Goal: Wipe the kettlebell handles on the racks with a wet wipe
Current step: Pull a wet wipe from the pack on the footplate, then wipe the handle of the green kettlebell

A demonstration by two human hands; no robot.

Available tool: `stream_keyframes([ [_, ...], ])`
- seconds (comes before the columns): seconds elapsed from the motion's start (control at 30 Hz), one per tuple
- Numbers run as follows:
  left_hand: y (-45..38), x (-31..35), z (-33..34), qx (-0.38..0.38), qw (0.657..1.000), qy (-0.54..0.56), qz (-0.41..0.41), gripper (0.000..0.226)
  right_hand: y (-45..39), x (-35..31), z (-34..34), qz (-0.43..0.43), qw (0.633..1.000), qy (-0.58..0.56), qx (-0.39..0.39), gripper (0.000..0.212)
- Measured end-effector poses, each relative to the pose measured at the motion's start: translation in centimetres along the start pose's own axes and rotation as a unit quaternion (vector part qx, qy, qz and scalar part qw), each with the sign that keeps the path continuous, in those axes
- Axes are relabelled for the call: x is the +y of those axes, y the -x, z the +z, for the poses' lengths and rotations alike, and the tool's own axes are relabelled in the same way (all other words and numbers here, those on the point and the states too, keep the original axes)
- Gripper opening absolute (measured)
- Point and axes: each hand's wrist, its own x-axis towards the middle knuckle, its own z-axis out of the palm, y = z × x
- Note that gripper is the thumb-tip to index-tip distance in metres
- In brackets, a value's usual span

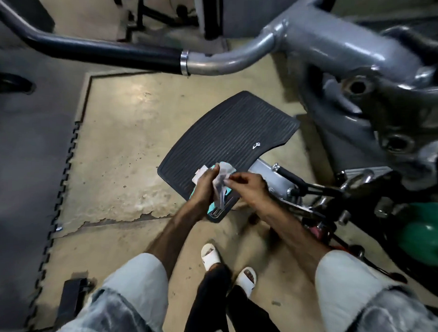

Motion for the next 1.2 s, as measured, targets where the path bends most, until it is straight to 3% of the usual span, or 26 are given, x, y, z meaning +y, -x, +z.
stream_keyframes([
  [0.1, 3.4, 0.1, 1.8, 0.019, 0.995, -0.067, 0.065, 0.019, 4.5, -1.6, -2.2, -0.016, 0.998, -0.034, 0.054, 0.007],
  [0.2, 7.0, -0.2, 3.5, 0.037, 0.987, -0.098, 0.123, 0.020, 8.7, -2.0, -4.5, -0.028, 0.991, -0.034, 0.129, 0.009],
  [0.33, 11.4, -0.4, 6.1, -0.085, 0.980, -0.131, 0.120, 0.033, 13.7, -1.7, -7.0, -0.063, 0.983, -0.006, 0.174, 0.009],
  [0.5, 16.1, -2.2, 9.0, -0.196, 0.940, -0.226, 0.162, 0.030, 21.2, -0.6, -9.7, -0.036, 0.973, -0.046, 0.225, 0.014],
  [0.57, 18.2, -3.4, 10.4, -0.228, 0.924, -0.248, 0.183, 0.038, 25.2, 0.3, -11.0, -0.029, 0.956, -0.082, 0.280, 0.013],
  [0.67, 19.4, -4.0, 11.9, -0.205, 0.945, -0.205, 0.155, 0.030, 28.5, 1.0, -12.2, -0.005, 0.928, -0.161, 0.337, 0.005],
  [0.77, 22.1, -4.2, 14.1, -0.230, 0.954, -0.140, 0.130, 0.025, 32.5, 2.1, -13.8, 0.036, 0.886, -0.223, 0.404, 0.006],
  [0.87, 24.6, -4.3, 17.0, -0.260, 0.925, -0.203, 0.190, 0.030, 35.4, 3.6, -15.5, 0.087, 0.851, -0.213, 0.473, 0.010],
  [0.93, 25.8, -4.4, 19.1, -0.264, 0.880, -0.276, 0.281, 0.036, 36.3, 4.2, -16.5, 0.104, 0.839, -0.269, 0.461, 0.021],
  [0.97, 26.1, -4.6, 20.3, -0.258, 0.841, -0.327, 0.344, 0.037, 36.5, 4.3, -17.3, 0.099, 0.832, -0.337, 0.429, 0.023],
  [1.03, 27.0, -5.0, 22.6, -0.257, 0.745, -0.427, 0.443, 0.036, 37.1, 4.0, -19.1, 0.091, 0.799, -0.491, 0.335, 0.036],
  [1.07, 27.3, -5.3, 23.8, -0.296, 0.695, -0.458, 0.468, 0.034, 37.5, 3.8, -20.1, 0.080, 0.780, -0.547, 0.293, 0.044],
  [1.13, 27.7, -6.3, 26.2, -0.376, 0.566, -0.501, 0.535, 0.028, 37.6, 4.6, -22.2, 0.062, 0.760, -0.593, 0.259, 0.056],
  [1.17, 27.9, -6.7, 27.6, -0.384, 0.519, -0.508, 0.570, 0.026, 37.6, 5.3, -23.5, 0.052, 0.755, -0.602, 0.256, 0.058],
  [1.2, 28.0, -6.7, 28.2, -0.387, 0.509, -0.511, 0.575, 0.026, 37.6, 5.8, -24.1, 0.044, 0.754, -0.603, 0.255, 0.056],
])
